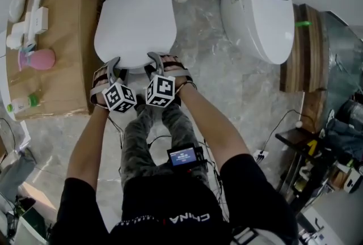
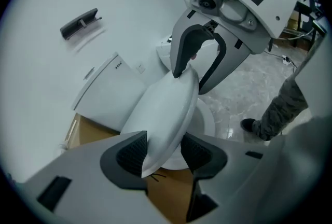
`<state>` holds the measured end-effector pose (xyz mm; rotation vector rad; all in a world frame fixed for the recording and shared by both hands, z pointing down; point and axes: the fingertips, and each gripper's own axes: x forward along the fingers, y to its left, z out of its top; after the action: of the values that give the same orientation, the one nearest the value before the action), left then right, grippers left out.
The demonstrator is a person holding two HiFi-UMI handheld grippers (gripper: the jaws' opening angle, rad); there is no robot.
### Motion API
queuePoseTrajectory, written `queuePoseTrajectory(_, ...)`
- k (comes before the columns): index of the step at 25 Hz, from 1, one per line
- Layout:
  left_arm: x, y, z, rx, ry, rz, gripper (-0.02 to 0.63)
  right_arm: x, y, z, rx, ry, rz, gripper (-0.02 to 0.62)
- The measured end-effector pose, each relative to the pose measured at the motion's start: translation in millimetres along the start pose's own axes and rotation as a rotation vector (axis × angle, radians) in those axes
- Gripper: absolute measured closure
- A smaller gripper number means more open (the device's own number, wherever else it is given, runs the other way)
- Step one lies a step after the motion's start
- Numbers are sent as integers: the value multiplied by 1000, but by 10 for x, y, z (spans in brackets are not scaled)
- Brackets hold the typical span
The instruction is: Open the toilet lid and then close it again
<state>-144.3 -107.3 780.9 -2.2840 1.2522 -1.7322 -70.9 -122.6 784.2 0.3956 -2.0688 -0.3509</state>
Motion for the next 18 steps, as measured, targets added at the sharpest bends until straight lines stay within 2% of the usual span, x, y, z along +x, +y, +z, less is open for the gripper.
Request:
queuePoseTrajectory(8, 414, -572, -364, 52, 60, 44, 400, 368, 538, -373, -94, -15, -6, 390)
queuePoseTrajectory(18, 927, -1024, -717, 117, 112, 80, 370, 818, 970, -740, -155, -29, -12, 388)
